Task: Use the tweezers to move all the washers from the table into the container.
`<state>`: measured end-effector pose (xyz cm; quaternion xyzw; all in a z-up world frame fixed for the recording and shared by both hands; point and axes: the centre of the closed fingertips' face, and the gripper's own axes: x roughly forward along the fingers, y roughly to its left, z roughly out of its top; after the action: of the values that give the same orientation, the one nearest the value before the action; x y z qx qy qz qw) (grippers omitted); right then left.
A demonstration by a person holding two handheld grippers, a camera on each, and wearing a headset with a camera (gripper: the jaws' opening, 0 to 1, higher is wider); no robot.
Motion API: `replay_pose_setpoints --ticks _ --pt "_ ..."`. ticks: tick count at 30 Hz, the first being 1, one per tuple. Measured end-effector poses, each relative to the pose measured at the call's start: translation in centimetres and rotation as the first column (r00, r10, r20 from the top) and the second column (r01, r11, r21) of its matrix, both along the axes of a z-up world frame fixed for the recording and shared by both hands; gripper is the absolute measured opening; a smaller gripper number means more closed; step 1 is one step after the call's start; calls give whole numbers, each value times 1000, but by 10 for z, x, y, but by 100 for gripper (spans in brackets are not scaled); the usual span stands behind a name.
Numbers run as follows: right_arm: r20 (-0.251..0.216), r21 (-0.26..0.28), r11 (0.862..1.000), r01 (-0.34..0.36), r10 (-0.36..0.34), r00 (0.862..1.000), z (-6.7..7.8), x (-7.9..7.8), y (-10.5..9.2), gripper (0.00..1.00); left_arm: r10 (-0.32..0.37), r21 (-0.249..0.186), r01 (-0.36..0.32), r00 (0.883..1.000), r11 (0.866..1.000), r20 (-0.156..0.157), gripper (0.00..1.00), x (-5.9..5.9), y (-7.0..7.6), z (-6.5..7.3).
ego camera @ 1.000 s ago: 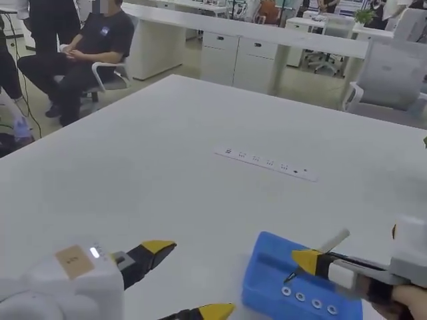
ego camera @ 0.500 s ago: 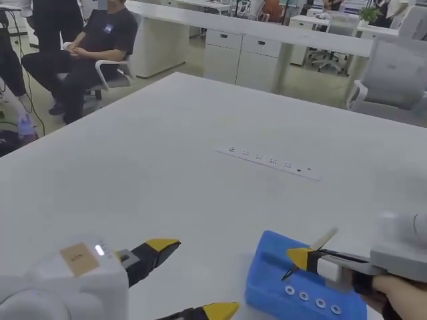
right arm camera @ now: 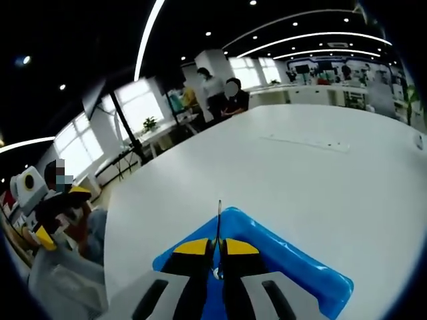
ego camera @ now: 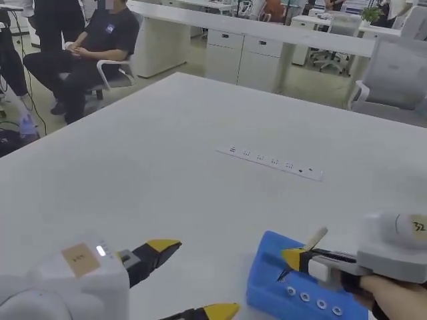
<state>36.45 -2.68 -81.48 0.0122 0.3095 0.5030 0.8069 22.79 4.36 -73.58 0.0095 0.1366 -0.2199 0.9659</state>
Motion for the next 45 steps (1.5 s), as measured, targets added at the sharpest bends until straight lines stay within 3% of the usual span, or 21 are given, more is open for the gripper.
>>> replay_pose_setpoints --ticks 8,11,14,22,27,33,36,39,45 --pt "7 -32 999 -22 22 1000 -9 0 4 3 -3 -2 3 1000 1000 -1 61 0 -1 0" --pt "11 -36 999 -26 26 1000 -10 -1 5 3 -17 -54 19 999 998 35 64 -1 -5 10" --pt "28 -62 997 -50 52 998 -13 -3 7 3 -12 -32 13 1000 999 14 63 0 -3 4" --pt "124 -146 979 -139 158 980 -20 -6 10 4 -13 -23 14 1000 1000 13 62 0 -3 3" --pt "133 -151 978 -147 168 977 -18 -5 10 4 -11 -24 11 1000 1000 13 62 0 -2 3" --pt "161 -101 988 -118 133 978 0 -7 6 4 -10 -22 10 1000 1000 13 62 0 -2 3" --pt "192 -82 989 -125 139 972 13 -14 2 4 -8 -23 9 1000 1000 13 61 0 -2 3" --pt "204 -60 990 -125 135 970 25 -27 0 4 -16 -21 16 1000 1000 12 61 0 -3 2" --pt "218 -13 994 -108 108 970 42 -38 -9 4 -33 -13 33 999 999 5 60 -1 -7 1"
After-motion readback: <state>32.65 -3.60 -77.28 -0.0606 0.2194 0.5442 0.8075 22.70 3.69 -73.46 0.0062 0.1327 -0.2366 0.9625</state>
